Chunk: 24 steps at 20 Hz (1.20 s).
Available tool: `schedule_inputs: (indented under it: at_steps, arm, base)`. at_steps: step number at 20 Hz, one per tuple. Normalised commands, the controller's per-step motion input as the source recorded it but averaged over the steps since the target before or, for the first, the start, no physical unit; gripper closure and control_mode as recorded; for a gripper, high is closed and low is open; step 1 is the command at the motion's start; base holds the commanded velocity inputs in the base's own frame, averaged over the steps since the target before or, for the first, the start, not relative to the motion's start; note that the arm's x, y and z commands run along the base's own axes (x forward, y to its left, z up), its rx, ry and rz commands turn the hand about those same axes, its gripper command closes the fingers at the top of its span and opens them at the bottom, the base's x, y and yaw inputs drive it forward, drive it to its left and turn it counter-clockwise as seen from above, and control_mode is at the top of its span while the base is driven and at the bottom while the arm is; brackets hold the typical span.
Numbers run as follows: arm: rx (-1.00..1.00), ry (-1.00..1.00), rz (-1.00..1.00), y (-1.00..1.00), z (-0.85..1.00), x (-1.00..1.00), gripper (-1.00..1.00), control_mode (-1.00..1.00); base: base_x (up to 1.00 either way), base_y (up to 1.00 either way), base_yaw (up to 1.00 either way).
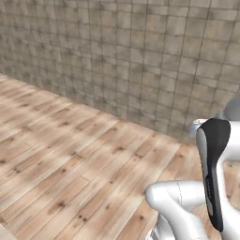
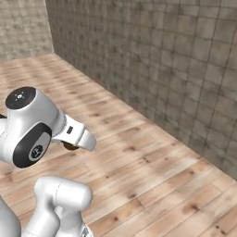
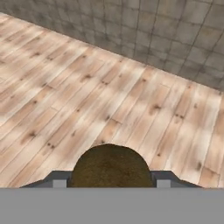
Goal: Place the cold items (kiwi and avocado) from the fridge in one tupperware on the dining counter. Place the warm items (kebab skewer and hot dog) in the stove area in another tupperware.
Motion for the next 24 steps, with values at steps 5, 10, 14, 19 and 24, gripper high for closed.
schedule_inputs:
  at_steps: [5,10,14,19,24]
  arm:
    - [0.0,0.0,0.0,0.0,0.0,0.0,1.0,1.0]
    - [0.0,0.0,0.0,0.0,0.0,0.0,1.0,1.0]
    - [0.0,0.0,0.0,0.0,0.0,0.0,1.0,1.0]
    - [0.0,0.0,0.0,0.0,0.0,0.0,1.0,1.0]
    - [0.0,0.0,0.0,0.0,0.0,0.0,1.0,1.0]
  base:
    - [0.94,-0.45,0.75]
    - [1.0,-0.45,0.69]
    - [1.0,-0.18,0.42]
    - [1.0,0.03,0.21]
    - [1.0,0.06,0.11]
